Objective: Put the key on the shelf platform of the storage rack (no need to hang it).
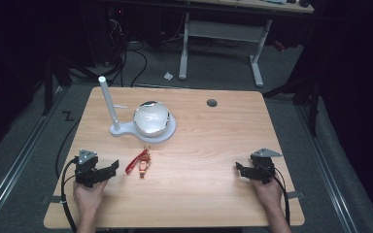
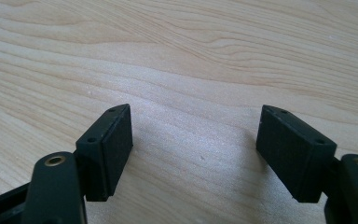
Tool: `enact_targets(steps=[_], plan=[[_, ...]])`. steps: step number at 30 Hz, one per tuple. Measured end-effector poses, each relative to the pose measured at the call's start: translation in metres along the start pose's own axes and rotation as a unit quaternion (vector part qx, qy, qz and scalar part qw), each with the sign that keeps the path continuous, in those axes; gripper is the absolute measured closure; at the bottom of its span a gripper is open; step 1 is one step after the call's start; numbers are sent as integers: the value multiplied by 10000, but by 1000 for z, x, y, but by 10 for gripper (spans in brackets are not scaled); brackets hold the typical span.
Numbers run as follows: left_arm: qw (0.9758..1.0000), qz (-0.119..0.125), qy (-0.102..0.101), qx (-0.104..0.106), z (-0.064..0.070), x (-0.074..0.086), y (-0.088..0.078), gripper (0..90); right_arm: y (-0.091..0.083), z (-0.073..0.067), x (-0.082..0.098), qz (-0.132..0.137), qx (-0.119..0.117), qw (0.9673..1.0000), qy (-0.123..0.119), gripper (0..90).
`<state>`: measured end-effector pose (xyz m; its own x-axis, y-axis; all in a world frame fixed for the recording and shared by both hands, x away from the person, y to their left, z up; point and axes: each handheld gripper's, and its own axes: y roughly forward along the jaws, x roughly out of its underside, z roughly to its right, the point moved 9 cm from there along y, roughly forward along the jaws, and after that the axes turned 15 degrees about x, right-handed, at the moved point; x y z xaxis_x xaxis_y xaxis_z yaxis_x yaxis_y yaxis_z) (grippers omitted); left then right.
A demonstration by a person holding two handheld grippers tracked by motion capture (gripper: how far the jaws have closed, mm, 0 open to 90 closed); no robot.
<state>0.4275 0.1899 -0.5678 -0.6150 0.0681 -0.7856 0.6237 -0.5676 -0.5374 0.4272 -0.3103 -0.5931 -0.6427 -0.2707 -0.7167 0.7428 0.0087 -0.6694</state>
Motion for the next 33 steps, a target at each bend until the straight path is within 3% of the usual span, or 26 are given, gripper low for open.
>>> enact_targets(steps=[7,15,27,33], plan=[[9996,-34,119,248,16,-6,6,146,0,0,0,0,-1,10000,0,270],[9977,-278,460,407,38,-10,17,130,0,0,0,7,4,10000,0,270],[9952,-501,584,612,57,-11,36,111,0,0,0,1,0,10000,-1,270],[9946,-596,567,629,60,-11,43,99,0,0,0,1,-1,10000,0,270]])
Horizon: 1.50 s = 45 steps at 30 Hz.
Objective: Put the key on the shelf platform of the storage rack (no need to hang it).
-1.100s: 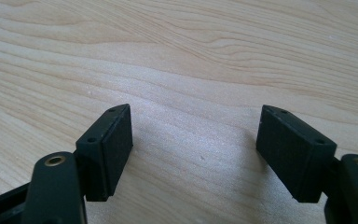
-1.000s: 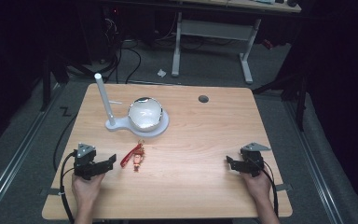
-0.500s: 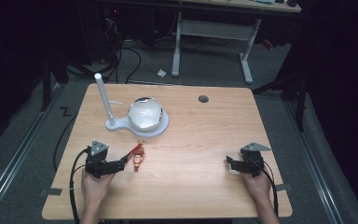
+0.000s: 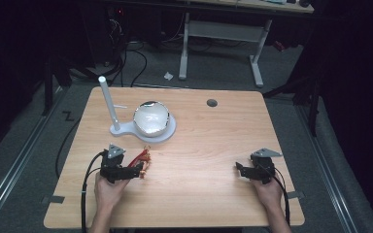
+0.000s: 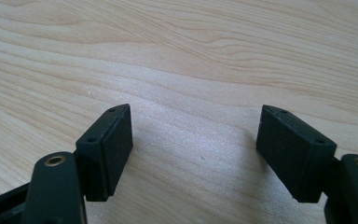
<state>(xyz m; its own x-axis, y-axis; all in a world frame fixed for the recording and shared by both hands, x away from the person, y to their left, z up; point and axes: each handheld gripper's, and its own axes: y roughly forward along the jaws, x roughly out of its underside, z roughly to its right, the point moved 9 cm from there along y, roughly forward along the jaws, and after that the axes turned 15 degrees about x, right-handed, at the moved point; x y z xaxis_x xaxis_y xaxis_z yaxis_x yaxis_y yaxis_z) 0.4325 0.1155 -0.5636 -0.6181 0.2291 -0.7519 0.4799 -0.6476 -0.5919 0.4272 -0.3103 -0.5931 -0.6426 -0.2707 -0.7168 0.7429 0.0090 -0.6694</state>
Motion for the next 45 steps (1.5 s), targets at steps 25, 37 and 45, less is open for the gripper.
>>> enact_targets(steps=[25,37,45], plan=[[9987,-495,18,-109,5,9,39,166,0,0,0,2,-2,10000,-3,270],[9973,-566,222,-410,6,9,40,349,0,0,0,11,-9,10000,-25,270],[9974,-542,233,-417,8,9,40,432,0,0,0,17,-6,10000,-25,270]])
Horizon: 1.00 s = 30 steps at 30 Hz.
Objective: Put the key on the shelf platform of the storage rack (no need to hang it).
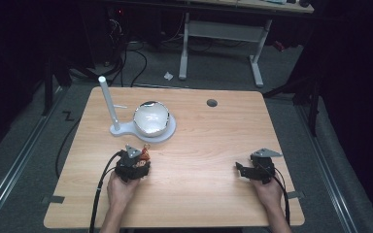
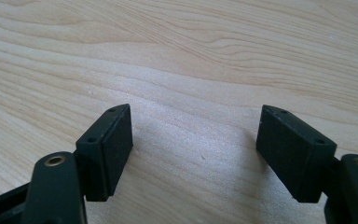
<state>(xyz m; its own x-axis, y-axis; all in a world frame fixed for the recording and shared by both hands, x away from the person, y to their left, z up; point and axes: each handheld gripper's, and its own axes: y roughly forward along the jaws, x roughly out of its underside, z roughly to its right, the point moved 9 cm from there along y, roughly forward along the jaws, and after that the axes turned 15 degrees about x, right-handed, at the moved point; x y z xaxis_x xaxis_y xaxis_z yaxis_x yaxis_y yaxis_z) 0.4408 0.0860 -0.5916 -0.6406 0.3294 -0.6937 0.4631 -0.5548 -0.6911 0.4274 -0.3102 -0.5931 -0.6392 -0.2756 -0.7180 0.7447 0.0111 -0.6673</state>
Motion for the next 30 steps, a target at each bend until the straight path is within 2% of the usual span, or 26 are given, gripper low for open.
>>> enact_targets(steps=[6,21,30], plan=[[10000,44,-15,-8,1,0,0,439,0,0,0,-9,2,10000,13,270],[9998,132,-76,148,1,0,-2,444,0,0,0,-8,1,10000,13,270],[9996,224,30,158,4,-8,-10,446,0,0,0,-10,1,10000,14,270]])
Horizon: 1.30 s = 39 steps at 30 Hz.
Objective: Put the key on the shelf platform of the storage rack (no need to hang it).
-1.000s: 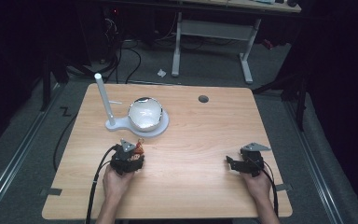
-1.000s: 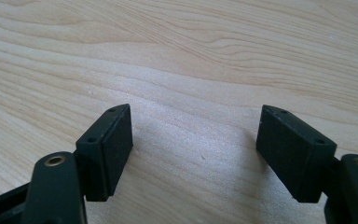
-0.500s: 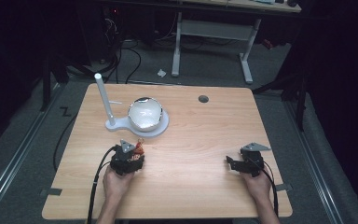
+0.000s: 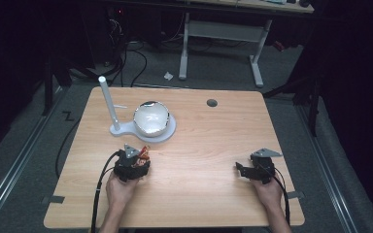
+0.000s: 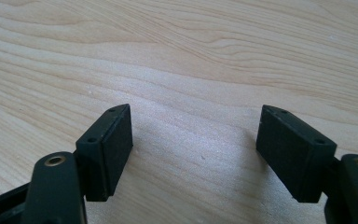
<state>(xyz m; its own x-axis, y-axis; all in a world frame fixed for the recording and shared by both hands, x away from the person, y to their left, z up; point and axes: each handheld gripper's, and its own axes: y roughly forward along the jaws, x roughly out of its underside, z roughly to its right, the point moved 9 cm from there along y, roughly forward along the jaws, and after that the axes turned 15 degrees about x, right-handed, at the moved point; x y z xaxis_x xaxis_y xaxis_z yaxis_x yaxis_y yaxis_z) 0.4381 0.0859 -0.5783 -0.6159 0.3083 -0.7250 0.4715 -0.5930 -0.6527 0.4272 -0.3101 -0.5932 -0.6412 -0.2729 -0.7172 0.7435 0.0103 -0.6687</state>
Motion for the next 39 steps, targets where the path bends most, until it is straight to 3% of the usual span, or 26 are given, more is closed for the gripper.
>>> enact_targets(steps=[15,21,39], plan=[[9995,256,-65,144,5,-6,-24,447,0,0,0,2,0,10000,-2,269],[9994,298,13,145,8,-9,-33,447,0,0,0,9,-1,10000,-13,270],[9971,564,185,467,25,-43,-63,448,0,0,0,10,-2,10000,-13,270]])
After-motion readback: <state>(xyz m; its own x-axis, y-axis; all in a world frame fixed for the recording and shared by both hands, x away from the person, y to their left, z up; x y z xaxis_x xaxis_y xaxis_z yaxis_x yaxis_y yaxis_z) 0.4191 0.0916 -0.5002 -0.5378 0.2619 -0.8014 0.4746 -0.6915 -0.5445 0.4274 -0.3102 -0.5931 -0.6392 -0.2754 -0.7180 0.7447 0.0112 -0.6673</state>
